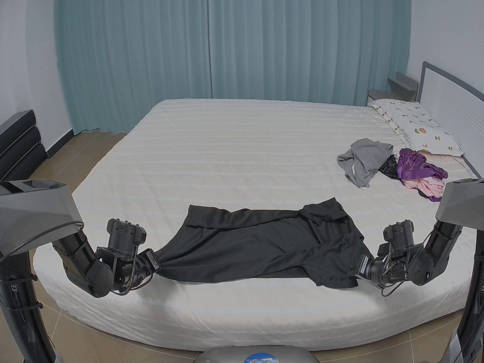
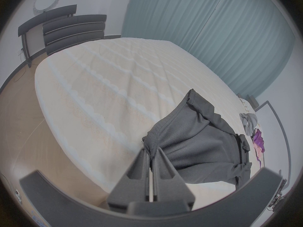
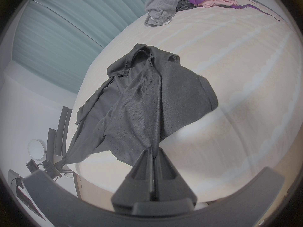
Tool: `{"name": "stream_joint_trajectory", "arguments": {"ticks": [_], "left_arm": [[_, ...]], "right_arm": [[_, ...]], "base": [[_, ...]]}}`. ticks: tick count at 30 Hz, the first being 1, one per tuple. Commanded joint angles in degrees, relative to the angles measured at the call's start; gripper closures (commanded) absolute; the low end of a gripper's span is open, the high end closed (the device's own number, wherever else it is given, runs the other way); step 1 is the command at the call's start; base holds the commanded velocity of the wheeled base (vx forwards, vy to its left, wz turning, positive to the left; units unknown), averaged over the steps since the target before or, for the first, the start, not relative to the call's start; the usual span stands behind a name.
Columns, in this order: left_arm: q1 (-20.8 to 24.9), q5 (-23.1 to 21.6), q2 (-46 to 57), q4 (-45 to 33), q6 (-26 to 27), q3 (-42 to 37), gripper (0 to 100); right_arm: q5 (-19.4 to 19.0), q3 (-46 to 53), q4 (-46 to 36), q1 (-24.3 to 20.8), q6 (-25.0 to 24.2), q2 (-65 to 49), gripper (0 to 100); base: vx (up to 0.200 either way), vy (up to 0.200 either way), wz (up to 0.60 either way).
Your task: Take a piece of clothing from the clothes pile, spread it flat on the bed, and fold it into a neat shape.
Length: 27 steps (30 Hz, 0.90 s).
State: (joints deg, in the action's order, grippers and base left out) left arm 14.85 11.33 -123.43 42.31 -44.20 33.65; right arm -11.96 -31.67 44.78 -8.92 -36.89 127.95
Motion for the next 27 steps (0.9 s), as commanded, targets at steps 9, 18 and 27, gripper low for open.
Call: {"name": "stream_joint_trajectory", "arguments": {"ticks": [9, 18, 27], "left_arm": [[0.01, 0.1, 1.44, -1.44, 2.1, -1.65, 100], [-0.52, 0.01, 8.38, -9.79, 5.18, -2.27, 100], [-0.43, 0.01, 9.44, -15.68, 12.47, -5.87, 100]], "right_arm": [[-1.93, 4.43, -0.83, 1.54, 0.15, -8.16, 100], [-2.37, 10.05, -2.06, 1.98, 3.05, -13.08, 100], [-2.28, 18.66, -8.13, 3.65, 13.42, -19.58, 100]], "base": [[0.0, 0.0, 0.0], [0.0, 0.0, 0.0], [0.0, 0.0, 0.0]]}}
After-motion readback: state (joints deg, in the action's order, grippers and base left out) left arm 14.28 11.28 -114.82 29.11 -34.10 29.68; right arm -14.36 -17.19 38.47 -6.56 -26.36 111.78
